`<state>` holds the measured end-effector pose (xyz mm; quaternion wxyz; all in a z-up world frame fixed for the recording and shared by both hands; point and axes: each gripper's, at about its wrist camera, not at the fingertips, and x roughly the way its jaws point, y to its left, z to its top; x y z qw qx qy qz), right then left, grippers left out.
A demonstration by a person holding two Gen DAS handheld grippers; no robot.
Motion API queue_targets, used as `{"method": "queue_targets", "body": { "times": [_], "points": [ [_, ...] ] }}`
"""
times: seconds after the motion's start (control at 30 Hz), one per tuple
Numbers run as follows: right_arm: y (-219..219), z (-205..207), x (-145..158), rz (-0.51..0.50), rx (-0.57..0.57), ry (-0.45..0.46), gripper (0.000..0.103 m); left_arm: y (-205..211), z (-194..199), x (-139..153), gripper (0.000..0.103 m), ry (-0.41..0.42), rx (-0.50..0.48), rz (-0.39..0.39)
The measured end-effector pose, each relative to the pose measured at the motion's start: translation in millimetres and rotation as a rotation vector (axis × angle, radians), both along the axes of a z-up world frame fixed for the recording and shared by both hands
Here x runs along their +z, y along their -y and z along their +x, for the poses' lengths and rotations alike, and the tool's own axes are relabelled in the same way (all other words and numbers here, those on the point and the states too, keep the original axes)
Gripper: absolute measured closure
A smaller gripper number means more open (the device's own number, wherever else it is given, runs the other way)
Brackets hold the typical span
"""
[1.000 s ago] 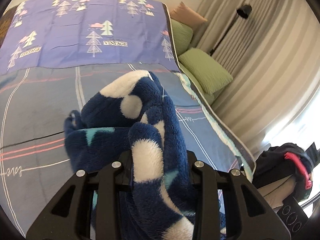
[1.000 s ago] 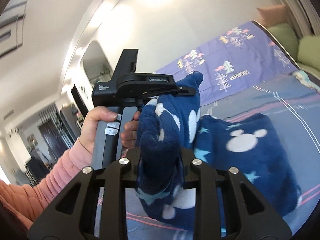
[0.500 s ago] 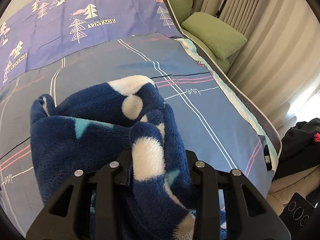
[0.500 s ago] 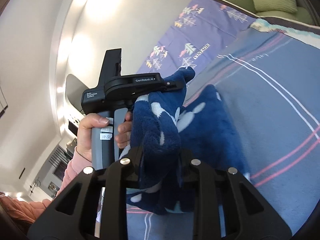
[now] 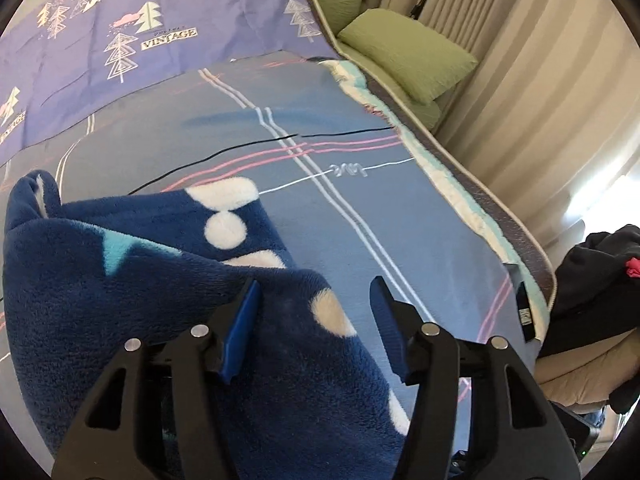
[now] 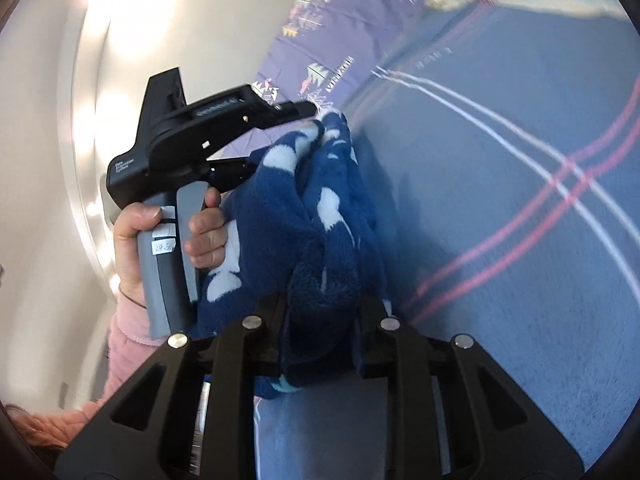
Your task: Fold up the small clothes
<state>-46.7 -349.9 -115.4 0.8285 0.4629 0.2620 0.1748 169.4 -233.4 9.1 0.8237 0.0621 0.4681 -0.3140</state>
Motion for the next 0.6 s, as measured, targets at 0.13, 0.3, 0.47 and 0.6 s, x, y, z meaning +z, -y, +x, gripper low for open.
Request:
{"method": "queue_targets", "body": {
  "times": [0.13, 0.3, 0.47, 0.6],
  "points": [
    [-3.1, -3.9, 9.9, -0.078, 0.01, 0.005, 0.07, -20.8, -22.7, 32.6, 0.046, 0.051, -0.036, -0.114],
    [-1.3, -17.0, 19.1, -0.211, -0.046, 0.012, 0.046, -77.4, -62.3, 64.2, 0.031, 0.259, -0.011, -0.104],
    [6.2, -27.5, 33.6, -0.275, -0.059, 0.079, 0.048, -141.6, -81.8, 42.4, 0.029, 0.323, 0.081, -0.021],
    [7.6, -17.0, 55.1, -0.314, -0.035, 0.126, 0.057, -154.8, -79.9, 12.7, 0.029, 0.257, 0.089, -0.019]
  ]
}}
